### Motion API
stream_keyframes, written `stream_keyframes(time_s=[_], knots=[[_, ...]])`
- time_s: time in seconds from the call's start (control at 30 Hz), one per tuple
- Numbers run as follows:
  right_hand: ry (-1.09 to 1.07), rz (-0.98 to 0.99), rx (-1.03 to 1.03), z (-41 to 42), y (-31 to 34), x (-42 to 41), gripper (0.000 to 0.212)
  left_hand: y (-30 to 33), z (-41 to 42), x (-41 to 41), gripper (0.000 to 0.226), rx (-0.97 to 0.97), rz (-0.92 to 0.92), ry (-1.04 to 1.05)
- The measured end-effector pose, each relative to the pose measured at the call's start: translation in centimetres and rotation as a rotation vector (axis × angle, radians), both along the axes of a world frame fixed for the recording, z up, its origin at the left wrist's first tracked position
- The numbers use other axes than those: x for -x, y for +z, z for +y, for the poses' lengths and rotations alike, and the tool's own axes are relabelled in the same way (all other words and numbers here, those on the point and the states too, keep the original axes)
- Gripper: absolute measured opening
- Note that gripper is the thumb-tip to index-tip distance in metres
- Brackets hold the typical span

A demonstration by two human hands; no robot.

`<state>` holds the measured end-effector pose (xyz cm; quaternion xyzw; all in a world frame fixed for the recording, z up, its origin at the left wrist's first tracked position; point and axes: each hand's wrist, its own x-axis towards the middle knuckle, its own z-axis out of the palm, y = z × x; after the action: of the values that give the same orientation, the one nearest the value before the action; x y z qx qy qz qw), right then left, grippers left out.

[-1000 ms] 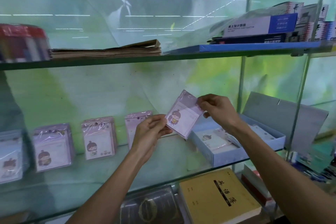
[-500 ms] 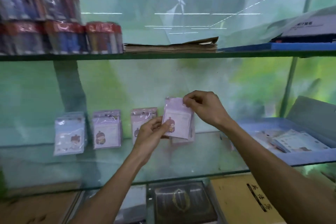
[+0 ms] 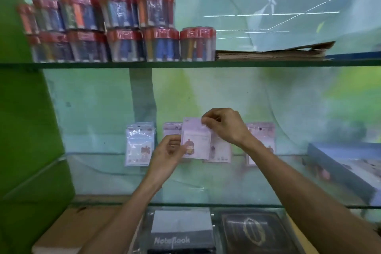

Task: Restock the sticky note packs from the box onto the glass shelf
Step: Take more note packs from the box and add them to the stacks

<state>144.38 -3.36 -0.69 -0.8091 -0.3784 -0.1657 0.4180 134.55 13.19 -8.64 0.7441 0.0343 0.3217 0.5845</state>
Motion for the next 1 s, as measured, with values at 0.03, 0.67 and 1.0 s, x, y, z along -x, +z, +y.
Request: stream_keyframes(time_s=[0.03, 0.67, 1.0], knots=[[0.01, 0.002, 0.006, 1.0, -0.2, 0.1, 0.011, -0.1, 1.0, 0.3, 0.022, -0.05, -0.018, 0.067], [-0.124, -0.095, 0.099, 7.7, -3.4, -0.2, 0.02, -3.6, 6.4, 0.0, 0.02, -0.774, 0.047, 0.052], [-0.152, -0.169, 0.035, -2.9, -2.9, 0.3, 0.012, -1.8, 0.2, -1.4, 0.014, -0.497, -0.057, -0.062]])
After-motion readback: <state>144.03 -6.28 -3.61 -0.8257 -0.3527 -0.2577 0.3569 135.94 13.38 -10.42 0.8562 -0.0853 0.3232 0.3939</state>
